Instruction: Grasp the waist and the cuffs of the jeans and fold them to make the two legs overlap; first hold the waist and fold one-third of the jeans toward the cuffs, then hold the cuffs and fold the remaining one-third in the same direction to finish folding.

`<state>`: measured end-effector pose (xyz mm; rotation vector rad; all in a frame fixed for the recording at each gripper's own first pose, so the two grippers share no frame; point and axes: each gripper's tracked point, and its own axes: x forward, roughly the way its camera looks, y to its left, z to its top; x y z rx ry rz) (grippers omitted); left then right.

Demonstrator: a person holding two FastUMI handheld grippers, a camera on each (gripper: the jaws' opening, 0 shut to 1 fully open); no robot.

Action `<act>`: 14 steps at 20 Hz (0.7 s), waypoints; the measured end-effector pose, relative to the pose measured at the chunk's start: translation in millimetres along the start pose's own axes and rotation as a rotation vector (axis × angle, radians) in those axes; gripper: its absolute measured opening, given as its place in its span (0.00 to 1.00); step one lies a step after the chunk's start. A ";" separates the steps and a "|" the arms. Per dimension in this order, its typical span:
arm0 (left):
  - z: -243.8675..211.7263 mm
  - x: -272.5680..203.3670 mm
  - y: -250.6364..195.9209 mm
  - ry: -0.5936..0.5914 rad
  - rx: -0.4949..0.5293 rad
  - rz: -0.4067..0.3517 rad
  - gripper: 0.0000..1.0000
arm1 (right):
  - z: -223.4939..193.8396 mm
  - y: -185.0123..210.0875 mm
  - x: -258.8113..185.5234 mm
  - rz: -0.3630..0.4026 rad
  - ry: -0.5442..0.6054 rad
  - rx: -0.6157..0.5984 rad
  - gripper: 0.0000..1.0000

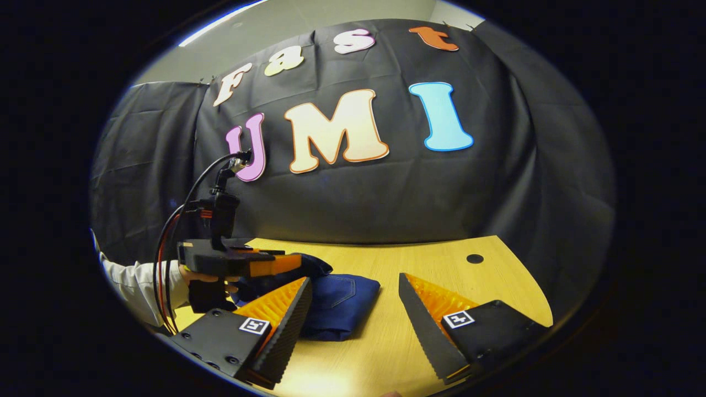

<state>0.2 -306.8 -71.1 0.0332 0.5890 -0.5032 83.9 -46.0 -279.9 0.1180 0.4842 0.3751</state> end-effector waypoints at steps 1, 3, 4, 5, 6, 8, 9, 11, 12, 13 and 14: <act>7.2 -9.8 0.0 -0.038 0.010 0.021 0.60 | 3.6 1.9 -2.8 0.004 -0.007 0.000 0.98; 23.6 -38.1 5.5 -0.127 0.045 0.075 0.98 | 17.7 7.5 -7.9 -0.012 -0.053 -0.006 0.98; 31.0 -54.9 8.7 -0.169 0.057 0.100 0.97 | 26.3 11.2 -11.2 -0.031 -0.085 -0.014 0.98; 36.2 -73.6 10.4 -0.203 0.068 0.119 0.96 | 32.9 16.2 -15.3 -0.051 -0.113 -0.024 0.98; 37.6 -91.4 14.1 -0.227 0.078 0.136 0.96 | 39.9 21.5 -20.1 -0.071 -0.141 -0.029 0.98; 39.7 -129.4 19.7 -0.264 0.086 0.163 0.97 | 51.3 39.3 -33.2 -0.095 -0.191 -0.037 0.98; 42.7 -150.2 22.1 -0.288 0.083 0.169 0.96 | 56.1 49.5 -41.8 -0.102 -0.215 -0.043 0.98; 43.5 -188.2 27.4 -0.320 0.066 0.173 0.96 | 60.0 67.5 -56.4 -0.117 -0.237 -0.045 0.98; 42.2 -204.5 30.1 -0.327 0.055 0.173 0.96 | 61.8 75.6 -63.7 -0.128 -0.245 -0.039 0.94; 41.7 -220.9 32.3 -0.333 0.053 0.171 0.96 | 63.8 83.6 -72.6 -0.135 -0.262 -0.029 0.98; 43.2 -234.4 37.5 -0.348 0.062 0.182 0.96 | 66.4 93.8 -81.1 -0.134 -0.272 -0.016 0.98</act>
